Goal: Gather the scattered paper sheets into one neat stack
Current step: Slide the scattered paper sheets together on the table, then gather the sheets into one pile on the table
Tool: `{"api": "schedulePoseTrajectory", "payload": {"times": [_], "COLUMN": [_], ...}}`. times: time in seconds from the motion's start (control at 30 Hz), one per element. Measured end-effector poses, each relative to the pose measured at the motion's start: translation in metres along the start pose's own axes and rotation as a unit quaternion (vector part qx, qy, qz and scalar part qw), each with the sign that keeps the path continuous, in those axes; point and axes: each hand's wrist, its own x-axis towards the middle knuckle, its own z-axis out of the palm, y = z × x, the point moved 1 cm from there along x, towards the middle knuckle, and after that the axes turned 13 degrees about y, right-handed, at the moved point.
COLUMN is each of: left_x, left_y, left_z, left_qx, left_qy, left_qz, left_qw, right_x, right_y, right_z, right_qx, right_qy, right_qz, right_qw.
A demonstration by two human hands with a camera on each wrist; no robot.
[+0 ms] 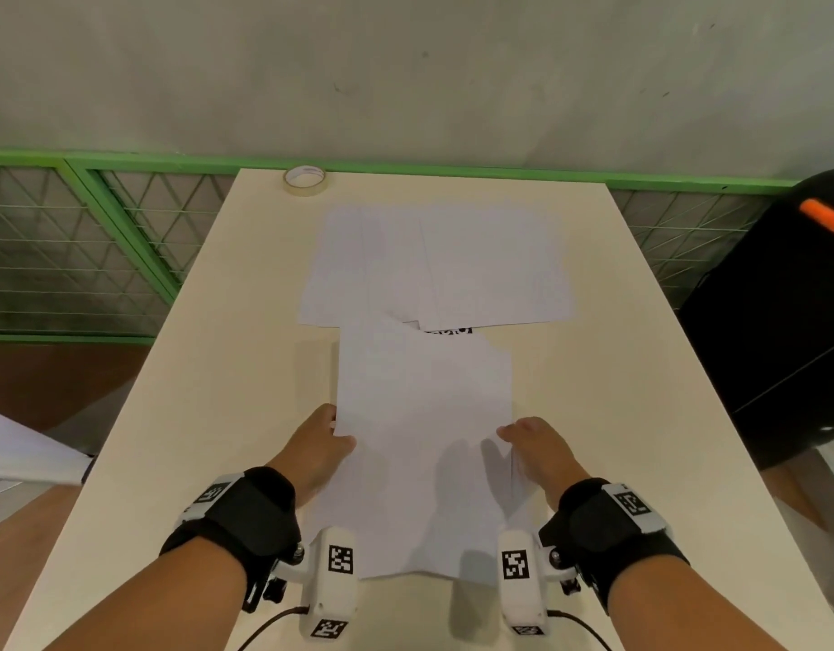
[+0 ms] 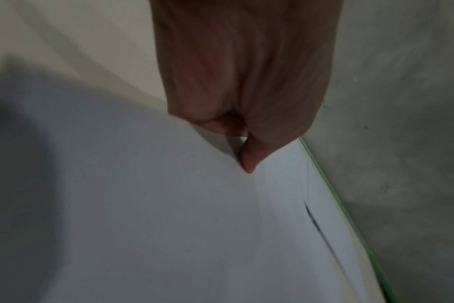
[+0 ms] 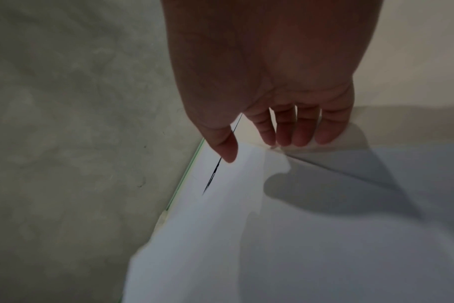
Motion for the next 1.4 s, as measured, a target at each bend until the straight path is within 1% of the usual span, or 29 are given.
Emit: {"api": "schedulePoseTrajectory", "payload": {"times": [0.07,0.17,0.23,0.3,0.37,0.43,0.53,0.57,0.63,0.67,0.73,0.77,0.87,1.0,1.07,1.23,1.3,1.4], "left_x": [-0.006,-0.012,-0.016,-0.018,-0.021,-0.025,-0.035,-0.037,-0.041,-0.042,-0.043,-0.044,-0.042,-0.042,-0.043,-0.051,-0.05,-0.049], "left_y": [0.002,0.008,0.017,0.029,0.047,0.066,0.097,0.106,0.119,0.122,0.123,0.122,0.114,0.113,0.118,0.136,0.138,0.133], "left_z": [-0.008,-0.017,-0.02,-0.023,-0.027,-0.03,-0.035,-0.037,-0.04,-0.042,-0.044,-0.044,-0.039,-0.036,-0.038,-0.045,-0.045,-0.04], "left_qx": [-0.006,-0.011,-0.017,-0.029,-0.039,-0.055,-0.118,-0.141,-0.179,-0.194,-0.221,-0.222,-0.209,-0.17,-0.179,-0.223,-0.231,-0.227], "left_qy": [-0.003,0.001,0.012,0.029,0.053,0.078,0.107,0.113,0.117,0.117,0.118,0.12,0.126,0.136,0.141,0.153,0.151,0.148], "left_qz": [0.029,0.08,0.108,0.133,0.165,0.2,0.246,0.261,0.28,0.289,0.296,0.291,0.271,0.269,0.275,0.321,0.326,0.331], "left_qw": [1.0,0.997,0.994,0.99,0.984,0.975,0.956,0.948,0.936,0.93,0.922,0.923,0.931,0.938,0.934,0.908,0.904,0.904], "right_x": [0.0,0.0,-0.003,-0.009,-0.014,-0.021,-0.041,-0.047,-0.056,-0.058,-0.06,-0.06,-0.06,-0.059,-0.06,-0.065,-0.066,-0.065], "right_y": [0.002,-0.001,-0.009,-0.024,-0.043,-0.067,-0.103,-0.113,-0.125,-0.127,-0.123,-0.118,-0.104,-0.099,-0.103,-0.121,-0.123,-0.117], "right_z": [0.0,-0.002,-0.006,-0.015,-0.025,-0.037,-0.055,-0.06,-0.068,-0.069,-0.068,-0.065,-0.057,-0.052,-0.054,-0.065,-0.065,-0.058], "right_qx": [0.014,0.071,0.142,0.219,0.256,0.275,0.306,0.317,0.331,0.333,0.33,0.329,0.317,0.312,0.32,0.351,0.347,0.326], "right_qy": [0.006,-0.018,-0.049,-0.053,-0.029,0.0,0.034,0.042,0.055,0.055,0.041,0.034,0.018,0.021,0.03,0.039,0.036,0.047], "right_qz": [-0.003,-0.003,0.0,-0.014,-0.058,-0.122,-0.24,-0.269,-0.309,-0.32,-0.323,-0.316,-0.296,-0.27,-0.273,-0.313,-0.317,-0.313], "right_qw": [1.0,0.997,0.989,0.974,0.965,0.954,0.921,0.909,0.89,0.885,0.886,0.889,0.901,0.911,0.907,0.882,0.882,0.891]}}
